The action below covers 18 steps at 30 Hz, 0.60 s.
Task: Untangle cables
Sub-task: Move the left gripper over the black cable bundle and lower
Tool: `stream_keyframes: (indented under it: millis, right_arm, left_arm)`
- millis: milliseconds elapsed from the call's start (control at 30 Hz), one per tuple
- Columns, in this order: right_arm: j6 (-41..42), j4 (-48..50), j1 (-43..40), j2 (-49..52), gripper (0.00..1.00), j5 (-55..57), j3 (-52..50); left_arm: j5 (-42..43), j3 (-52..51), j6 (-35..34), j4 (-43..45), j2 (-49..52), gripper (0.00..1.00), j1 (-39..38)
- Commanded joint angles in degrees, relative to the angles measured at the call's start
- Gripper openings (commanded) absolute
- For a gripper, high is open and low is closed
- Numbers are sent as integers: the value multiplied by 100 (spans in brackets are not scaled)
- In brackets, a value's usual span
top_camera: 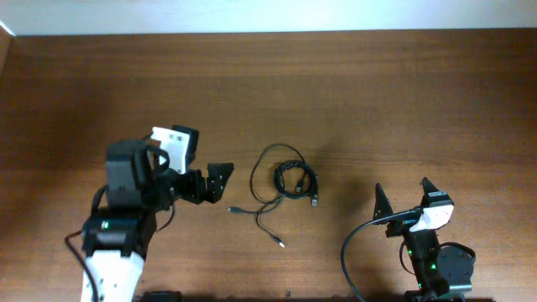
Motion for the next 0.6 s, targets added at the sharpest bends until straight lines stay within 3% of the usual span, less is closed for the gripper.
stream_keyframes:
  millis: [0,33,100,400,567]
  right_arm:
    - [-39,-33,-37,-33,98,44,-28]
    - [-39,-33,-37,-33,98,44,-28]
    - [-39,-33,-37,-33,98,44,-28]
    - [-39,-33,-37,-33,98,44,-28]
    - [-39,-33,-37,-33,98,44,-28]
  left_arm:
    - [365,81,-450,-94,520,99,24]
    - [31,81,-1051,-162,621,99,24]
    - [-385,81,-1530,-328,625,99,17]
    - [-2673,885,-2809,-1567,612,100,-911]
    - [-2675,935,-3134,-1394,664,99,-1279]
